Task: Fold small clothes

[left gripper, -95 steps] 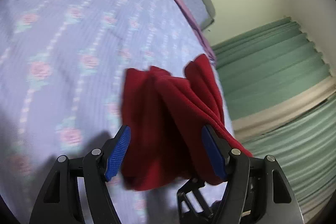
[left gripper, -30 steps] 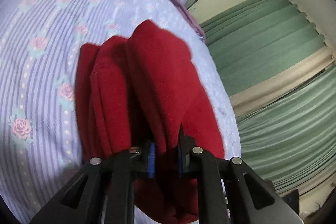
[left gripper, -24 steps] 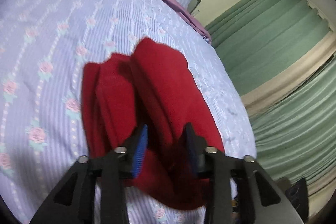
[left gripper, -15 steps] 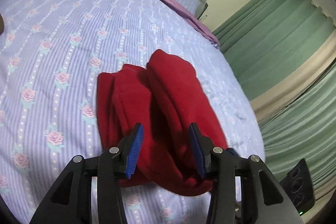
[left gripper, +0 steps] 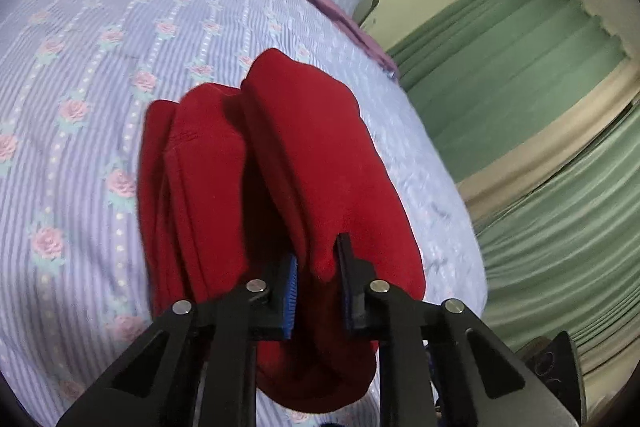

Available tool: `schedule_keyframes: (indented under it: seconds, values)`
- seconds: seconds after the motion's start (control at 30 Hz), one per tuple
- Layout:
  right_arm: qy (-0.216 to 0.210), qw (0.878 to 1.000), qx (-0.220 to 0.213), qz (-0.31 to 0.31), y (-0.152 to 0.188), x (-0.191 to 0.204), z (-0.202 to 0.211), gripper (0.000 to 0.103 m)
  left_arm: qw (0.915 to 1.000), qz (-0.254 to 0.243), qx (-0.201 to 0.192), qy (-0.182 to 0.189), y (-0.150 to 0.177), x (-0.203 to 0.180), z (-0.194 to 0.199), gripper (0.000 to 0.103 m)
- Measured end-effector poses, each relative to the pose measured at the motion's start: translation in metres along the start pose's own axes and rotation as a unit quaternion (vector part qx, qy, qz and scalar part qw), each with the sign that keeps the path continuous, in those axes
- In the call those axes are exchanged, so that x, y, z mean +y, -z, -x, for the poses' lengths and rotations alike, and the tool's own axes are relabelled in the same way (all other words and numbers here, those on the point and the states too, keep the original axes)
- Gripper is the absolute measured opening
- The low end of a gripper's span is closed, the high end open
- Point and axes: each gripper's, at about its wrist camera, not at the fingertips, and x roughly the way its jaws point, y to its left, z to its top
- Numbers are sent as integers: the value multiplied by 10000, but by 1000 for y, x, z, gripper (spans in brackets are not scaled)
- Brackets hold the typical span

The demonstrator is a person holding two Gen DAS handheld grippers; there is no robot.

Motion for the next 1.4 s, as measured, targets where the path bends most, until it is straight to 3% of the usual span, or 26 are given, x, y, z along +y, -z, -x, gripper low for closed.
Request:
schedule_keyframes:
  seconds: [0.2,0.33,0.47,0.5,0.63,0.8,0.9,0.97,1.1,1.2,1.33,1.4]
  values:
    - [-205,9982,-12,-565,6,-15,6,66,9993,354,-27,134,15,33,0,16]
    - [-49,9971,273,-703,15,-24,-10,66,9981,529,-102,308,22,47,-17,16]
    - [9,9964,278,-803,14,-31,-4,66,9976,599,-6,360,18,48,-14,19]
    - [52,9964,187,-820,11,-34,2,66,9979,557,4,332,14,44,-11,19]
    - [217,9962,-166,-827,2,-44,29,66,9993,223,-305,-3,6,14,6,36]
    - [540,9911,-360,-1159,-9,-92,55,66,9989,263,-190,-343,-1,0,-2,43]
    - [611,9883,-222,-1381,-16,-127,55,69,9980,277,-218,-534,-1,-3,-11,46]
    - [274,9842,-45,-1746,-18,-155,48,74,9976,177,-248,-623,0,-5,-15,46]
    - [-749,9643,457,-2500,-16,-199,6,75,9974,177,-301,-635,1,-5,-18,46]
    - [-1495,9421,787,-2897,-6,-207,-25,75,9975,184,-303,-607,1,-4,-20,46]
    - [-2149,9138,818,-3349,9,-204,-48,75,9980,137,-303,-543,8,-2,-13,46]
    - [-2316,9081,910,-3369,5,-201,-59,80,9983,140,-296,-490,9,0,-10,46]
